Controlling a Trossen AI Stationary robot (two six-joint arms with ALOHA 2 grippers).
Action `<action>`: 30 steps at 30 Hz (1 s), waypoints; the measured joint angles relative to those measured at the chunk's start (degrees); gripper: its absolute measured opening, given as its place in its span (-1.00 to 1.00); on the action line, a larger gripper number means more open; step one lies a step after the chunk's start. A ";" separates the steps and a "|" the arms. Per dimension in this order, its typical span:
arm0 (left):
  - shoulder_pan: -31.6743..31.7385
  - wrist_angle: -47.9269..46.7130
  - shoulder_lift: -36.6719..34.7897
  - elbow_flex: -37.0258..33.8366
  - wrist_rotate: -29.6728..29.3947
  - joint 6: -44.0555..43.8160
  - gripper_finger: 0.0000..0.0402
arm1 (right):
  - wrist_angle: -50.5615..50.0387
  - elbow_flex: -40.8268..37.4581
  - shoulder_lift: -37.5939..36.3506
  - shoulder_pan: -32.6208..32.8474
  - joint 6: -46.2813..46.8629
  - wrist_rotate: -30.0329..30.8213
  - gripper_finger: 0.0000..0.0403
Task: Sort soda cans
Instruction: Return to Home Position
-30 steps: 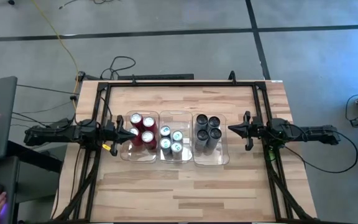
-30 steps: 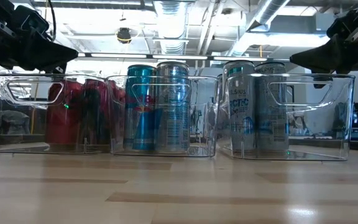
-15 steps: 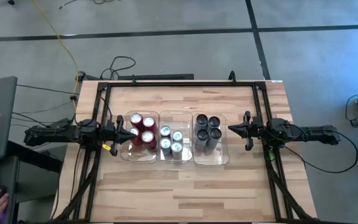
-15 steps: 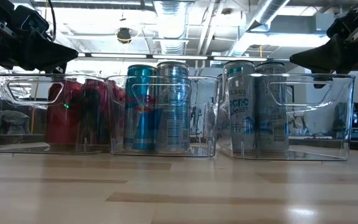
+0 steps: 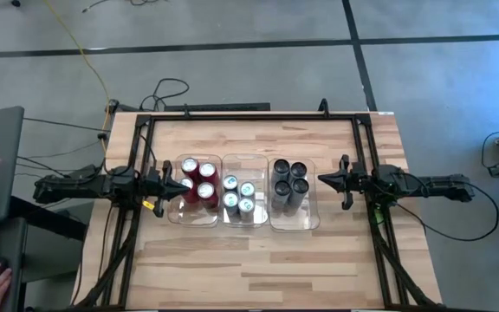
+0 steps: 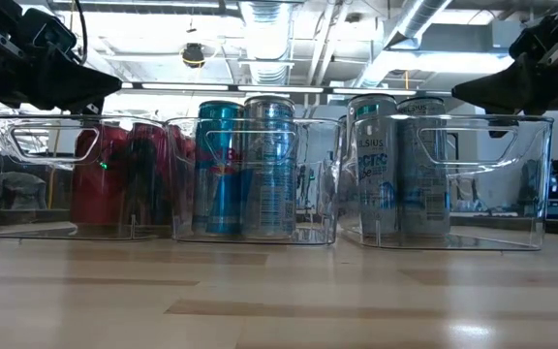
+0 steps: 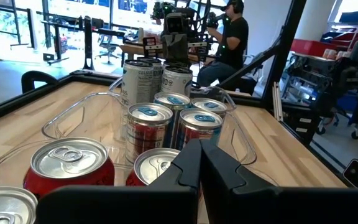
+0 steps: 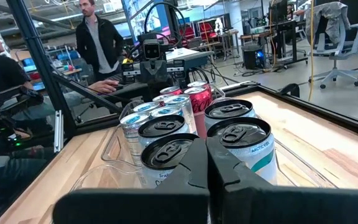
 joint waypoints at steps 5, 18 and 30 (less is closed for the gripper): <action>0.00 0.00 0.00 0.00 0.00 0.00 -1.00 | 0.02 -0.01 0.00 0.01 -0.02 0.00 -0.98; 0.01 0.01 0.00 0.00 0.00 0.00 -1.00 | 0.00 0.00 0.01 0.00 -0.01 0.00 -0.98; 0.00 0.02 0.00 0.00 0.00 0.00 -1.00 | 0.00 -0.01 0.00 0.01 -0.01 0.00 -0.98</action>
